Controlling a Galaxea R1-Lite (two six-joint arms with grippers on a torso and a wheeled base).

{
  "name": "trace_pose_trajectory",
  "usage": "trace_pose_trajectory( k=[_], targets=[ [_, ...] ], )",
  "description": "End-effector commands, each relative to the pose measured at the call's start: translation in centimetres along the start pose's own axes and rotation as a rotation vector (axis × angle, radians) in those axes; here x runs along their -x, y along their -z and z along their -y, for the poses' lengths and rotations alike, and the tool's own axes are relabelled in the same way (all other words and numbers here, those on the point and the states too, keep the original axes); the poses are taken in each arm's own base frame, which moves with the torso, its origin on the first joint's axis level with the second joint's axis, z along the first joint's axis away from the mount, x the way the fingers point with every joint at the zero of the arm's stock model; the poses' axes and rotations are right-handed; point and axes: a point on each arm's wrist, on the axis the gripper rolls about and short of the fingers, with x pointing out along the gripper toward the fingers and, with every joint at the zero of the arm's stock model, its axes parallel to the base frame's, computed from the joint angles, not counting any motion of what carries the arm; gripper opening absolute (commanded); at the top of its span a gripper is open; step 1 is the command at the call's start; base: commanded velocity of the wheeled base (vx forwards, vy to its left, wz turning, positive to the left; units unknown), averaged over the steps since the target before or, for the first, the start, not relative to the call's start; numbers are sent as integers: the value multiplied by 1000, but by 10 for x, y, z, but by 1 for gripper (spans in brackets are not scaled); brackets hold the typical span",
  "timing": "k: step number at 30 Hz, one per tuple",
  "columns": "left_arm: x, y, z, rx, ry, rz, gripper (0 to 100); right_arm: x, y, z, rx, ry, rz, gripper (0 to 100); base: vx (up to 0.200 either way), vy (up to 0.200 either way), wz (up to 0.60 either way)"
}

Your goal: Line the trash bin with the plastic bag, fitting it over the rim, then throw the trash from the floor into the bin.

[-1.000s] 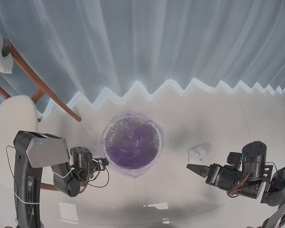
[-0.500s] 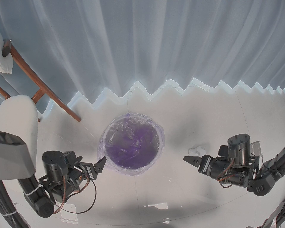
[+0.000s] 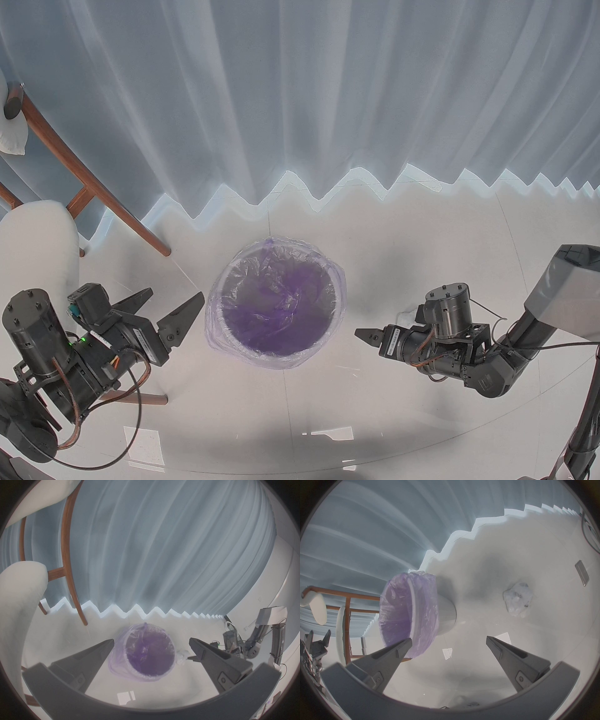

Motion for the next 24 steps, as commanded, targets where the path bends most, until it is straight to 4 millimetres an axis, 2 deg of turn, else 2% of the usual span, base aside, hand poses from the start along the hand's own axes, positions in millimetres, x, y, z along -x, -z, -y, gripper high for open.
trace_pose_trajectory(
  k=[1, 4, 15, 24],
  targets=[
    [27, -37, -3, -8, 13, 95, 100, -35, -6, 8, -1, 15, 9, 100, 0, 0, 0],
    [25, -42, -6, -10, -12, 112, 100, -43, -9, 7, -1, 5, 17, 100, 0, 0, 0],
    [24, -40, -12, -24, -41, 102, 100, -69, -20, 9, -11, -1, 53, 100, 0, 0, 0],
    [25, -38, -13, -28, -48, 92, 100, -80, -40, 2, -18, -7, 77, 100, 0, 0, 0]
  ],
)
